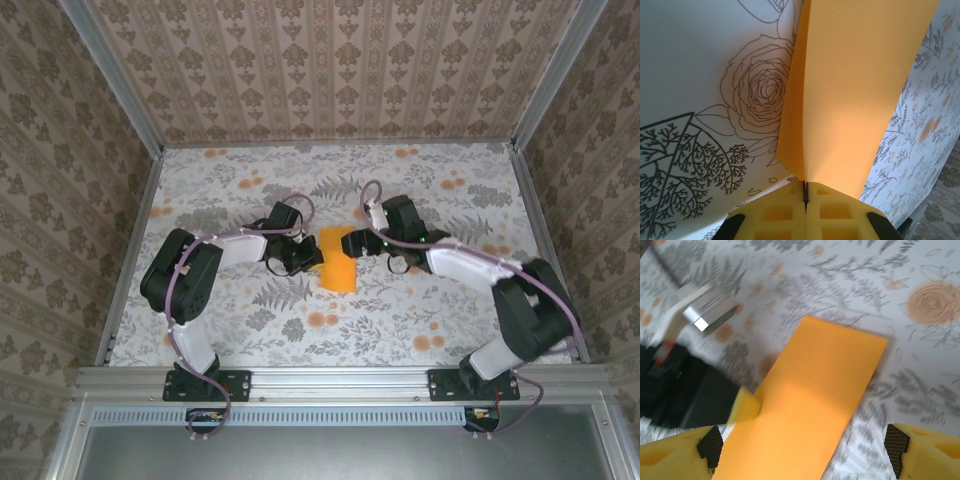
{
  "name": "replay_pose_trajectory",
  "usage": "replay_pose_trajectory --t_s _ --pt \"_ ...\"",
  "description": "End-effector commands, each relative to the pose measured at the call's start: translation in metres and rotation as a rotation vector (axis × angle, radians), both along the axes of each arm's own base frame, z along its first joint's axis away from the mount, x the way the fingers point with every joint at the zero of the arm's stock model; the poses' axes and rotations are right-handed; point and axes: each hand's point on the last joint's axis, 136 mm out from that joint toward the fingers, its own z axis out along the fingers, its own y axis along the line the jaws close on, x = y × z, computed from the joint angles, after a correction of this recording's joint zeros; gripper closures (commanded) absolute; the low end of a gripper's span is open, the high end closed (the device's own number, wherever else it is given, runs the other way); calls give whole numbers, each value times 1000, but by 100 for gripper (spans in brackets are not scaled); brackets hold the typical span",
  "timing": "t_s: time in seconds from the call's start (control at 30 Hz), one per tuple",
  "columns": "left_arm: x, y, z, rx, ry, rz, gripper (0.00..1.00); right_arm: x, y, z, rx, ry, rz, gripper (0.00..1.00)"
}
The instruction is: Fold a paper plane with a square sheet of paper (fold left side to right side)
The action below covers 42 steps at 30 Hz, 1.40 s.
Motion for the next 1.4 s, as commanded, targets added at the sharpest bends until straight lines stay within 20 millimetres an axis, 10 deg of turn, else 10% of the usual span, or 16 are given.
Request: replay_pose_trajectory --t_s 0.0,0.27,0.57,0.83,1.0,1.2,1.37 --pt "0 -3 13 -37 -5 39 100 -31 3 -12 -123 -110 56 11" --pt "-3 -5 13 -43 2 33 100 -90 45 -30 -309 -299 251 11" --pt "-4 -5 12 -38 4 28 100 -79 83 -60 -479 -357 356 16" --pt "-5 -5 15 -36 -2 19 100 -70 92 -65 -508 -362 367 54" --pt "-4 -3 20 -31 -23 2 100 -72 91 -62 -473 -330 379 99" --pt "-1 18 36 3 -82 -25 69 -89 98 -58 -358 -202 467 100" --pt "10 33 52 11 -129 -58 68 -91 100 -55 -231 -71 478 100"
